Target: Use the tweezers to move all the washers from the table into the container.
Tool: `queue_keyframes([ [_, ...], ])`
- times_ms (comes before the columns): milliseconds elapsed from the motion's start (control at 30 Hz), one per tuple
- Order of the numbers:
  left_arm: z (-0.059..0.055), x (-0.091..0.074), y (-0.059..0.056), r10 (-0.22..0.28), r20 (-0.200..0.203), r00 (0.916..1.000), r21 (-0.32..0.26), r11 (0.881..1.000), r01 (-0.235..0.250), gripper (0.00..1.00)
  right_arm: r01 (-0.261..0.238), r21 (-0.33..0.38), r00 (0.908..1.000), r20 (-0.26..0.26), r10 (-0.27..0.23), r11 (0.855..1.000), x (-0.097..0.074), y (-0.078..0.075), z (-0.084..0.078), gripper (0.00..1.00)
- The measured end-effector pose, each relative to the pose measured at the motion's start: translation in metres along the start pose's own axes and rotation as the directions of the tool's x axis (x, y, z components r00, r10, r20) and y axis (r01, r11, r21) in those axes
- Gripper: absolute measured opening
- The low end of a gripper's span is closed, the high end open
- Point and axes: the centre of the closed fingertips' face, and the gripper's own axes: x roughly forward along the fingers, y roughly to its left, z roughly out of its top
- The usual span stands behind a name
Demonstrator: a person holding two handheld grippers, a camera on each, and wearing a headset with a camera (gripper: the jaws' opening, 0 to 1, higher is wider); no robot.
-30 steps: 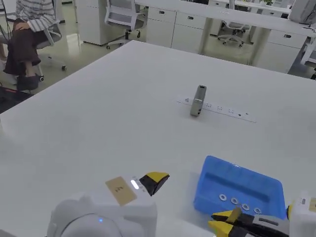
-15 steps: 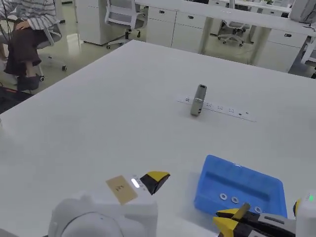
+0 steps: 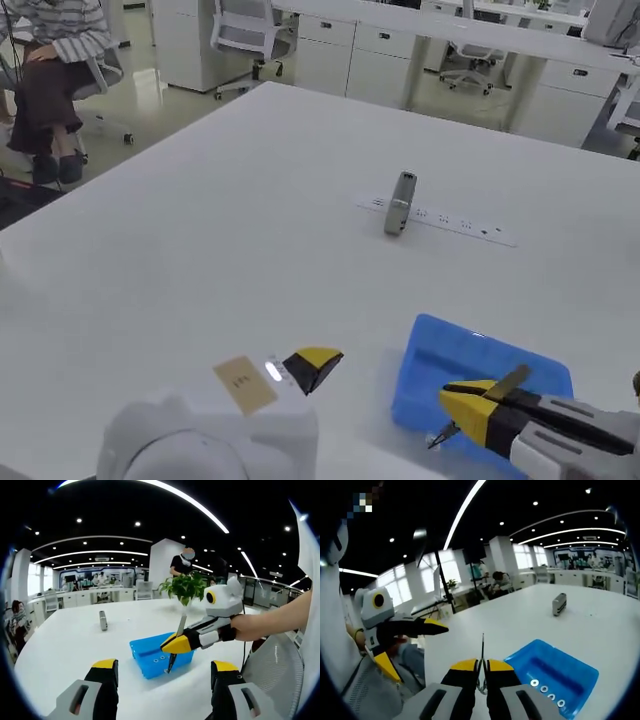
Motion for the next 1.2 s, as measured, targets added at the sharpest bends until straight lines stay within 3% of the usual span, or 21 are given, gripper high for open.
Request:
queue_keyframes([
  [333,0.000,0.000,-0.001,-0.003,0.001,1.0000,0.001,1.000,0.003,0.76,0.026,0.059,0.9981,0.054,-0.029,0.998,0.003,-0.019,0.016,0.02],
  [567,0.000,0.000,-0.001,-0.007,-0.001,1.0000,0.003,1.000,0.007,0.76,0.045,0.158,0.9948,0.083,-0.059,0.986,0.009,-0.032,0.020,0.02],
  [733,-0.001,0.000,-0.002,-0.009,-0.003,1.0000,0.002,1.000,0.009,0.76,0.050,0.177,0.9933,0.094,-0.068,0.983,0.012,-0.039,0.023,0.02],
  [900,-0.001,0.001,-0.002,-0.010,-0.006,0.9999,0.005,1.000,0.010,0.76,0.096,0.190,0.9902,0.081,-0.113,0.977,0.016,-0.053,0.019,0.02],
  [1200,-0.001,0.000,0.000,-0.003,-0.004,1.0000,-0.001,1.000,0.003,0.76,0.127,0.194,0.9889,0.052,-0.139,0.973,0.028,-0.068,0.011,0.03],
])
